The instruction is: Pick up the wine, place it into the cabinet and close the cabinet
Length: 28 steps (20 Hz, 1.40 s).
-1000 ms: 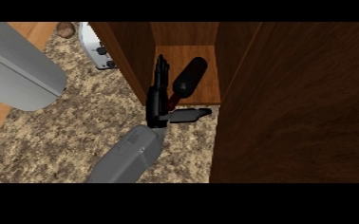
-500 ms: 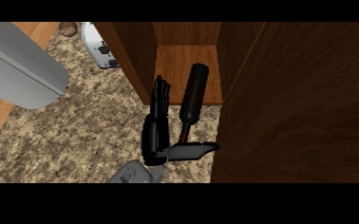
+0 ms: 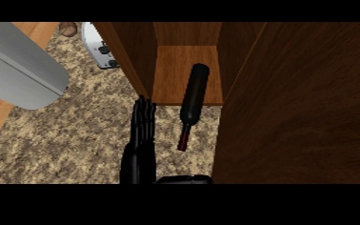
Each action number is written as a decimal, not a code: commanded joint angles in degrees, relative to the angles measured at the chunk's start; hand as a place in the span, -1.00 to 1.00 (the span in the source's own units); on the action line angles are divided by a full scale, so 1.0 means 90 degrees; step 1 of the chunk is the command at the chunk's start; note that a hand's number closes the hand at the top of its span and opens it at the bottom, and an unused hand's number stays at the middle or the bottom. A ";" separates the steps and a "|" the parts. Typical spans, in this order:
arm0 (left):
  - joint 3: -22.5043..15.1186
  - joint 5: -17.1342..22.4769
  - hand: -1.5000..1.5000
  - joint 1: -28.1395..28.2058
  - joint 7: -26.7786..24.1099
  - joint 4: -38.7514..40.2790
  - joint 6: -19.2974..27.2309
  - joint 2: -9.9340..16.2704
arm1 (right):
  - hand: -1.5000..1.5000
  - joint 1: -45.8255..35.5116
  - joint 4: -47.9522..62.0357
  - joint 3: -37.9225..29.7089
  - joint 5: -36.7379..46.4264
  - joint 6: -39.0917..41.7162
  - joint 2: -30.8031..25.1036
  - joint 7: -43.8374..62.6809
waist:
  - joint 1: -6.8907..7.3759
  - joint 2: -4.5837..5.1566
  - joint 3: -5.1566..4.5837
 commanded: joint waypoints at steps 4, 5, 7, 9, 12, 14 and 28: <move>-0.0254 -0.0202 -1.00 0.0657 0.0321 -0.1333 -0.0260 0.0892 | -1.00 0.0178 -0.0370 -0.0524 -0.1455 0.0340 -0.0213 0.0387 | -0.0016 0.0005 0.0006; -0.0368 -0.0235 -1.00 0.0942 -0.0102 -0.1094 -0.0474 0.0850 | 1.00 0.0249 -0.0697 0.0064 -0.1124 0.0250 -0.0053 0.0661 | -0.0021 -0.0003 -0.0002; -0.0154 -0.0091 -1.00 0.0992 0.0279 -0.1709 -0.0730 0.1415 | 1.00 -0.0098 -0.0338 -0.0026 -0.1107 0.0318 -0.0190 0.0803 | 0.0014 0.0006 -0.0002; 0.0317 0.0233 -1.00 0.1085 0.0232 -0.1819 -0.1232 0.1738 | 1.00 0.0052 -0.0364 -0.0291 -0.1384 0.0518 -0.0295 0.0693 | -0.0004 0.0012 -0.0002; 0.0401 0.0278 -1.00 0.1287 0.0172 -0.1839 -0.1587 0.1953 | 1.00 0.0091 -0.0458 -0.0105 -0.1221 0.0730 -0.0320 0.0574 | -0.0016 0.0012 -0.0002; 0.0102 0.0012 -1.00 0.1963 -0.0199 -0.2163 -0.1516 0.2121 | 1.00 0.0472 -0.0511 0.0362 -0.0811 0.0858 -0.0151 0.0266 | 0.0006 0.0000 -0.0001; 0.2072 0.1259 -1.00 0.2678 -0.0147 -0.2879 -0.2584 0.3149 | 1.00 0.1178 -0.0763 0.2688 -0.0849 0.0779 0.0287 0.1253 | 0.0009 -0.0026 -0.0010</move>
